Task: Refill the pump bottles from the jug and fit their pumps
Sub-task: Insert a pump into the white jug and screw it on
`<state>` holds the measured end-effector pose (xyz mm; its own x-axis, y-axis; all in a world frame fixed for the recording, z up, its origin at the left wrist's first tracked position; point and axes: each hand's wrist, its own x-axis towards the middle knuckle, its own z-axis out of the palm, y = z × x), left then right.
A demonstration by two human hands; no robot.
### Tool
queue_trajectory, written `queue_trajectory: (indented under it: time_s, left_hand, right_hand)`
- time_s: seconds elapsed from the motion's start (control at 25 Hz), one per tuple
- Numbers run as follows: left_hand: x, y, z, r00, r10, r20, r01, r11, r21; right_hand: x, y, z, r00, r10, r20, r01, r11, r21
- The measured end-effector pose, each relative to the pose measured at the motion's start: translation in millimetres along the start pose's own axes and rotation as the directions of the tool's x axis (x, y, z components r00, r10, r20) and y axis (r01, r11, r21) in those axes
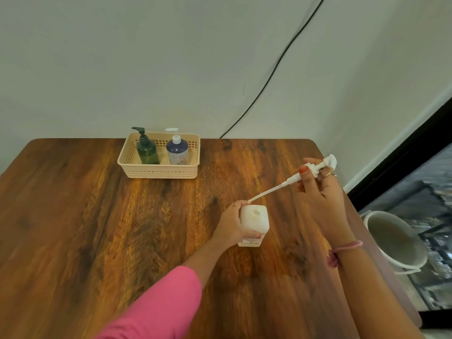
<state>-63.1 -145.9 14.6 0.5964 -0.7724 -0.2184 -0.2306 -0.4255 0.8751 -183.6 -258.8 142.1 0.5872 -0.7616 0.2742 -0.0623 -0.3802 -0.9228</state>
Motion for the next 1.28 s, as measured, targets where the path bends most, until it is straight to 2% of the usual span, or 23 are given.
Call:
queue_trajectory:
  time_s: [0.12, 0.36, 0.52, 0.68, 0.92, 1.08, 1.28]
  left_hand:
    - [-10.6, -4.8, -20.7, 0.997, -0.001, -0.083, -0.006, 0.997, -0.077]
    - [-20.4, 4.1, -68.2, 0.988, -0.008, -0.157, -0.014, 0.990, -0.139]
    - [-24.1, 13.3, -84.5, 0.976, -0.007, -0.218, -0.022, 0.992, -0.128]
    - [-24.0, 17.6, -93.7, 0.971, 0.006, -0.238, -0.041, 0.989, -0.142]
    - [-26.7, 17.0, -98.4, 0.964, 0.000, -0.265, -0.037, 0.990, -0.133]
    - [-29.6, 25.4, -99.8, 0.965, 0.056, -0.255, -0.085, 0.991, -0.103]
    - [-36.3, 46.3, -101.6, 0.965, 0.120, -0.233, -0.137, 0.989, -0.057]
  right_hand:
    - [4.9, -8.3, 6.1, 0.999, -0.011, 0.034, 0.010, 0.999, 0.052]
    - [13.8, -27.3, 18.9, 0.993, -0.070, 0.098, 0.062, 0.995, 0.079]
    - [15.6, -44.0, 26.0, 0.986, -0.115, 0.120, 0.089, 0.975, 0.201]
    - [18.8, -55.7, 28.2, 0.973, -0.178, 0.149, 0.147, 0.969, 0.198]
    - [17.5, -59.9, 25.2, 0.972, -0.198, 0.130, 0.161, 0.955, 0.250]
    - [17.5, -58.0, 26.3, 0.972, -0.175, 0.157, 0.141, 0.969, 0.205]
    - [16.6, -55.5, 41.1, 0.938, -0.169, 0.304, 0.146, 0.984, 0.099]
